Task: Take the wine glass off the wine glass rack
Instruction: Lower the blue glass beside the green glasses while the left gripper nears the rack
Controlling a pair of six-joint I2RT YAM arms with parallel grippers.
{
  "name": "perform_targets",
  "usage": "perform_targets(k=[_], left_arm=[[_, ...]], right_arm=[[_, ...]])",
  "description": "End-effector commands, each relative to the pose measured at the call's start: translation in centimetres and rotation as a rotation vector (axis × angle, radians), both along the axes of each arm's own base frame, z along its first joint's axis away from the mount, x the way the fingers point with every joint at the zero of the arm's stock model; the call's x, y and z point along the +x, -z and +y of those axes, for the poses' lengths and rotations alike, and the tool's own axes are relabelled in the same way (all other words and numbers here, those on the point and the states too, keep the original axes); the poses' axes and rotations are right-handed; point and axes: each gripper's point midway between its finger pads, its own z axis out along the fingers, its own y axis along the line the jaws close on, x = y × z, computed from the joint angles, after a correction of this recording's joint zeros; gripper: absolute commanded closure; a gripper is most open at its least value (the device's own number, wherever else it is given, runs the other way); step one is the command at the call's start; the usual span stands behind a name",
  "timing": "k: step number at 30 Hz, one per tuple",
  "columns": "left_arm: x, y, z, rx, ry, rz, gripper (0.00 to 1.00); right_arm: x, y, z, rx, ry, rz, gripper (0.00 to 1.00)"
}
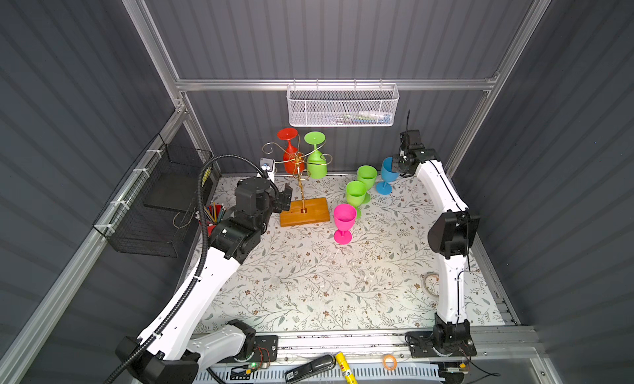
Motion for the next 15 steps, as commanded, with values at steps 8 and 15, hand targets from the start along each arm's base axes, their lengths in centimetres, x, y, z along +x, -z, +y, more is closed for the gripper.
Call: perform_targets(k=[8,15], left_arm=[[0.3,-0.2,-1.4,-0.071,0.061,0.015,0.0],[0.4,-0.1,-1.5,-0.07,0.066,0.017,0.0]], right_arm=[[1.6,1.3,-0.1,-0.015,-0.015,-0.016,1.0],[1.9,2.5,0.4,0.003,-0.028,-0.003,0.97]])
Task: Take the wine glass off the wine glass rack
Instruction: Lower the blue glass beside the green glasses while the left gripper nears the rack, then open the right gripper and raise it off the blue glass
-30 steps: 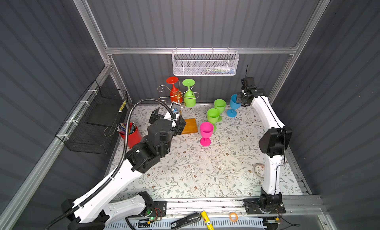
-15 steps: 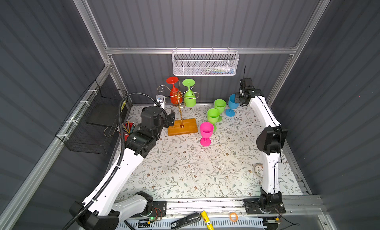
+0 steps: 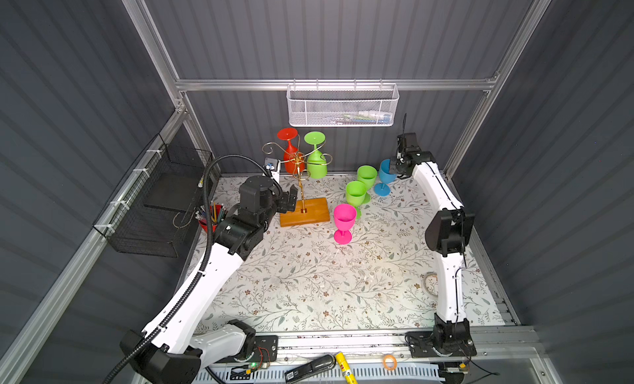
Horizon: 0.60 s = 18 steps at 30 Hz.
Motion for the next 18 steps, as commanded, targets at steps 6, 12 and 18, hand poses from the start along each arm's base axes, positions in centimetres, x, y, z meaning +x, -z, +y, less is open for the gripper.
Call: perform_targets(k=[6,12,18], left_arm=[[-0.1,-1.1,0.1,-0.028,0.005,-0.02,0.0],[-0.2,-1.2,0.1,-0.03,0.006,-0.022,0.0],[-0.3,-1.3,0.3,-0.03,0.0,-0.025,0.0]], right_arm=[[0.9,0.9,-0.1,-0.003,-0.004,-0.004,0.91],[0.8,0.7,0.0,-0.019,-0.011,-0.003,0.72],[0.7,-1.1,0.3,-0.021,-0.015,-0.033,0.53]])
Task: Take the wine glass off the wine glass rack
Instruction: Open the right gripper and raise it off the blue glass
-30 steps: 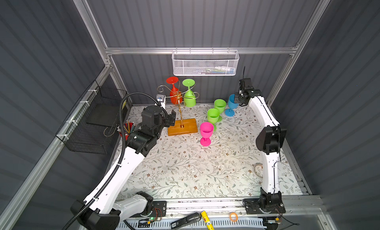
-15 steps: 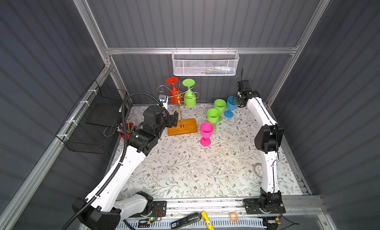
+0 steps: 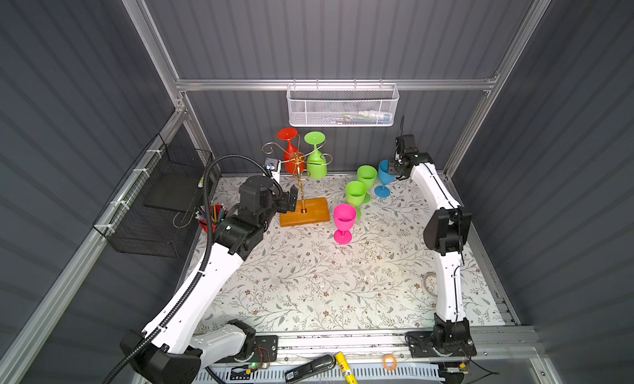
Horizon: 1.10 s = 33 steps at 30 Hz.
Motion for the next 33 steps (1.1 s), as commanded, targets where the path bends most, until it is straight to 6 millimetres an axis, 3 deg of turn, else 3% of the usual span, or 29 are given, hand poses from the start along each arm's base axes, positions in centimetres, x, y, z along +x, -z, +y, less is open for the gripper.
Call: perform_targets(k=[1,14,19,20,24,29,33], left_arm=[[-0.3,-1.3,0.4,-0.026,-0.009,-0.028,0.0],[-0.6,-3.1,1.3,-0.041,-0.051,-0.051,0.0],[-0.4,-3.1,1.8,-0.05,-0.095,-0.023,0.0],[-0.4,-4.2,2.0,-0.061,-0.109,-0.037,0.0],[0.2,-4.6,2.9,-0.056,-0.181,-0.012,0.0],[1.4,-4.9,3.3,-0.05,-0.244,0.03,0.0],[2.5,-3.8,3.1,-0.058,-0.258,0.095,0.0]], right_arm=[[0.1,-2.2,0.1,-0.005,0.005,-0.039,0.5],[-2.0,-9.1,0.8,0.046,-0.017,-0.152,0.23],[-3.9,-11.7,0.0,0.017,-0.007,-0.198,0.15],[-4.3,-12.2,0.0,0.021,-0.008,-0.207,0.14],[-6.6,-14.8,0.4,0.031,-0.024,-0.279,0.08],[-10.1,-16.7,2.8,0.104,-0.088,-0.347,0.04],[-12.6,-17.3,7.2,0.15,-0.201,-0.374,0.05]])
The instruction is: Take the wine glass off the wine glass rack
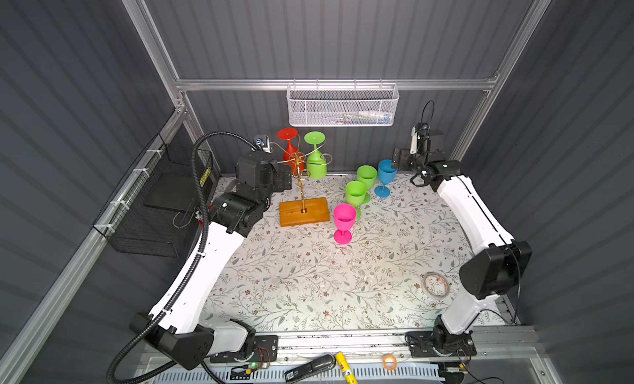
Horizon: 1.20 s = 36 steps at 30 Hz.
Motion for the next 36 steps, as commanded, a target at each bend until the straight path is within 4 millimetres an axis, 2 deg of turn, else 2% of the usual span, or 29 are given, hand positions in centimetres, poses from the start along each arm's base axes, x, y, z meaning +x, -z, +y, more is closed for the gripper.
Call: perform_targets(k=[1,7,13,22,36], left_arm=[[0.3,1.5,0.7,-0.006,-0.042,0.088,0.0],[1.8,3.5,1.3,0.07,-0.054,0.221,0.0],[3.0,5.5,2.7,0.08,-0.076,0.301,0.0],[4.1,7.2,4.2,0.095,-0.115,0.351,0.0],[5.6,7.5,8.4,0.066,-0.228,0.345,0.0]], right_arm=[[-1.3,-1.6,4.6,0.033,-0.117,-0.07,0.05],[-3.7,-3.5,11.2,0.047,-0.283,-0.124,0.05],[-4.0,-3.8,15.1,0.087,-0.369,-0.117,0.05],[-3.4,-4.9,17.9,0.149,-0.394,-0.131,0.05],[-4.1,-5.6,18.7,0.171,-0.404,-0.137,0.05]])
